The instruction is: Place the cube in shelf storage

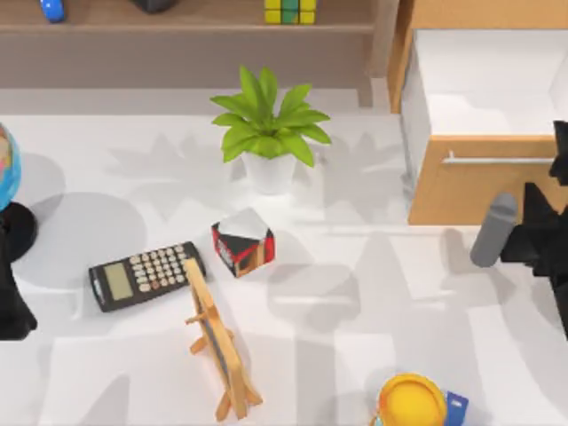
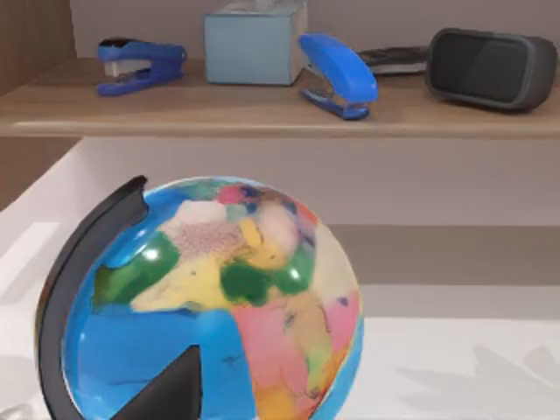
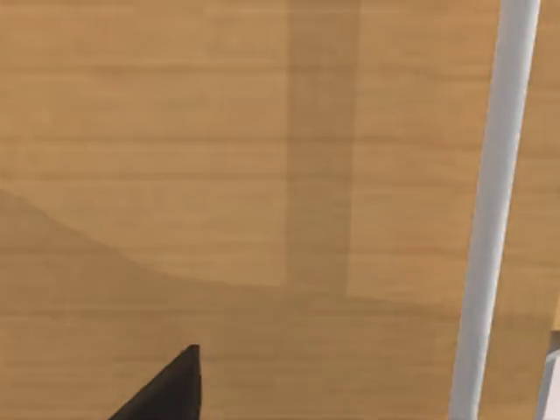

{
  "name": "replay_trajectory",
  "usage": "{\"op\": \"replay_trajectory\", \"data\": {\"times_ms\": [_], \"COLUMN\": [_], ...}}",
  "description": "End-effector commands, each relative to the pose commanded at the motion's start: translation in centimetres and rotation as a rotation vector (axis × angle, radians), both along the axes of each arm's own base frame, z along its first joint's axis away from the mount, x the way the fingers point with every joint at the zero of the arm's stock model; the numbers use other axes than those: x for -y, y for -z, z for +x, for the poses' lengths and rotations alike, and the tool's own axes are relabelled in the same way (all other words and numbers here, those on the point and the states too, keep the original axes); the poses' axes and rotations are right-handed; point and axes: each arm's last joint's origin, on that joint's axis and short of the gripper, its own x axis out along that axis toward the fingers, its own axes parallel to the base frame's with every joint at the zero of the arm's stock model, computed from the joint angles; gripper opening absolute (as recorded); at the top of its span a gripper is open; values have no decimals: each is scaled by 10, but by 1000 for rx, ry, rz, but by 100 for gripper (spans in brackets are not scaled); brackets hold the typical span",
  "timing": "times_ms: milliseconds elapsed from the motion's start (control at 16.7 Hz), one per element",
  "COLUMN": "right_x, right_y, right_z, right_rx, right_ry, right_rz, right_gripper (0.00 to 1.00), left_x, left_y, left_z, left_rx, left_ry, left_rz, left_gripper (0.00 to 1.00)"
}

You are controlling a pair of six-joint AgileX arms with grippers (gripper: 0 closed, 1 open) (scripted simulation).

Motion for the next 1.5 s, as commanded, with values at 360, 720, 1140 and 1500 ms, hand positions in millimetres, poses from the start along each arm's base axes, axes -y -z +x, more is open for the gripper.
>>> {"op": "replay_trajectory", "data": {"times_ms": [360, 720, 1140, 1500], "right_x": [0, 0, 0, 0], "right_y": [0, 0, 0, 0], "right_z": [2, 2, 2, 2], "right_rx": [0, 0, 0, 0], "right_ry": [0, 0, 0, 0], "right_rz": [0, 0, 0, 0], "right_gripper": [92, 47, 0, 0], "left_x": [0, 0, 0, 0], "left_y": [0, 0, 0, 0], "left_z": [0, 0, 0, 0], "left_rx": [0, 0, 0, 0], "left_ry": [0, 0, 0, 0], "left_rz": [0, 0, 0, 0], "left_gripper": [100, 100, 100, 100]}}
